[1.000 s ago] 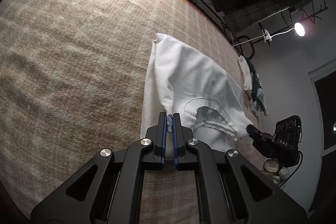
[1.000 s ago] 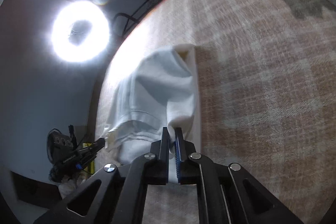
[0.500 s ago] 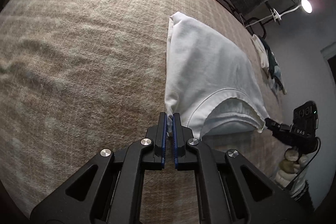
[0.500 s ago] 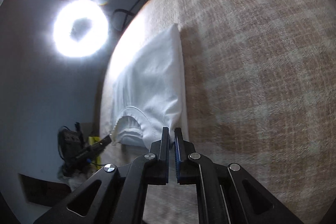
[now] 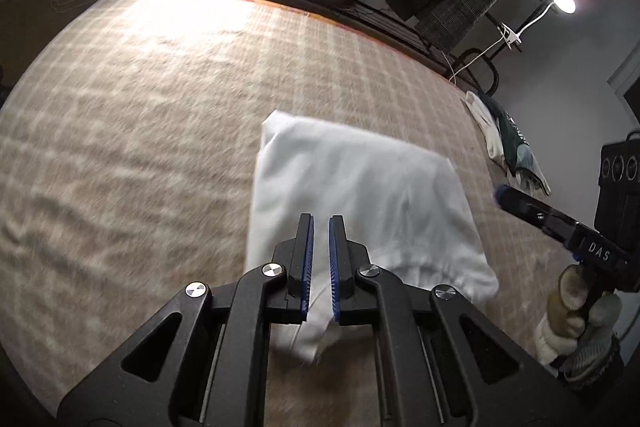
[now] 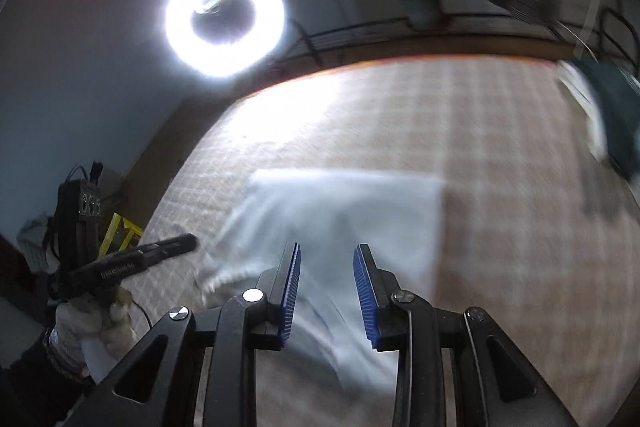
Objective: Fold small clothes
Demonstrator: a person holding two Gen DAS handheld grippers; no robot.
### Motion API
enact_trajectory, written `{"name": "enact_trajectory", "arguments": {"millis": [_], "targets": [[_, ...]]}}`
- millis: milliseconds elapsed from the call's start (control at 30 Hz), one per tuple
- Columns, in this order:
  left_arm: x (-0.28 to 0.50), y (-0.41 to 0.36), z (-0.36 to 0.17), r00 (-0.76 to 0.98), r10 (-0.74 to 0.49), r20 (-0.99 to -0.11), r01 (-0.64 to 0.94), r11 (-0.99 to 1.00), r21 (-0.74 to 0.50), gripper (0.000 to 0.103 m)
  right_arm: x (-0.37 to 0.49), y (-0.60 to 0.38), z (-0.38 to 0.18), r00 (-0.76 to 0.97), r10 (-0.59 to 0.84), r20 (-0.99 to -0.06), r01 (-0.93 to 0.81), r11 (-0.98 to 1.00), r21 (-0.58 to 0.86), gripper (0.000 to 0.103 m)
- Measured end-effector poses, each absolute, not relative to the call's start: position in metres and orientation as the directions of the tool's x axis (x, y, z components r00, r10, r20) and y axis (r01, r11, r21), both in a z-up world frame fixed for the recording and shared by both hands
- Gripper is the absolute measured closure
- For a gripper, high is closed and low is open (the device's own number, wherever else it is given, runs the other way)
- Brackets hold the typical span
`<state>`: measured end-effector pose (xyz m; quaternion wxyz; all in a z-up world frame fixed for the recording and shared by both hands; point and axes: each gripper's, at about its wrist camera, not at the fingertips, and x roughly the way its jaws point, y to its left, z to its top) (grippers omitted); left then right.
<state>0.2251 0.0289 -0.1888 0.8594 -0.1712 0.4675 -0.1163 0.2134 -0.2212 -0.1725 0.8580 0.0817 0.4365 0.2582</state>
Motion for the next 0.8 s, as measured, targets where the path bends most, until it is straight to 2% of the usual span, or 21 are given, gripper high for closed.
{"name": "enact_trajectory", "arguments": {"millis": [167, 267, 367, 533, 800], "targets": [[0.261, 0.002, -0.198, 0.544, -0.320, -0.776, 0.050, 0.935, -0.350, 0.099, 0.256, -0.167, -0.188, 0.473, 0.483, -0.737, -0.422, 0.859, 0.291, 0.075], [0.278, -0.007, -0.211, 0.543, -0.268, -0.796, 0.047, 0.956, -0.290, 0.099, 0.268, -0.161, -0.210, 0.442, 0.475, -0.761, -0.409, 0.862, 0.300, 0.075], [0.285, -0.002, -0.233, 0.516, -0.264, -0.815, 0.027, 0.956, -0.293, 0.099, 0.273, -0.163, -0.229, 0.436, 0.446, -0.782, -0.403, 0.874, 0.273, 0.076], [0.277, -0.001, -0.238, 0.548, -0.271, -0.791, 0.075, 0.958, -0.276, 0.099, 0.273, -0.164, -0.249, 0.427, 0.435, -0.792, -0.398, 0.878, 0.267, 0.079], [0.242, 0.027, -0.232, 0.530, -0.281, -0.800, 0.064, 0.954, -0.293, 0.099, 0.261, -0.180, -0.232, 0.421, 0.425, -0.801, -0.394, 0.881, 0.261, 0.076]]}}
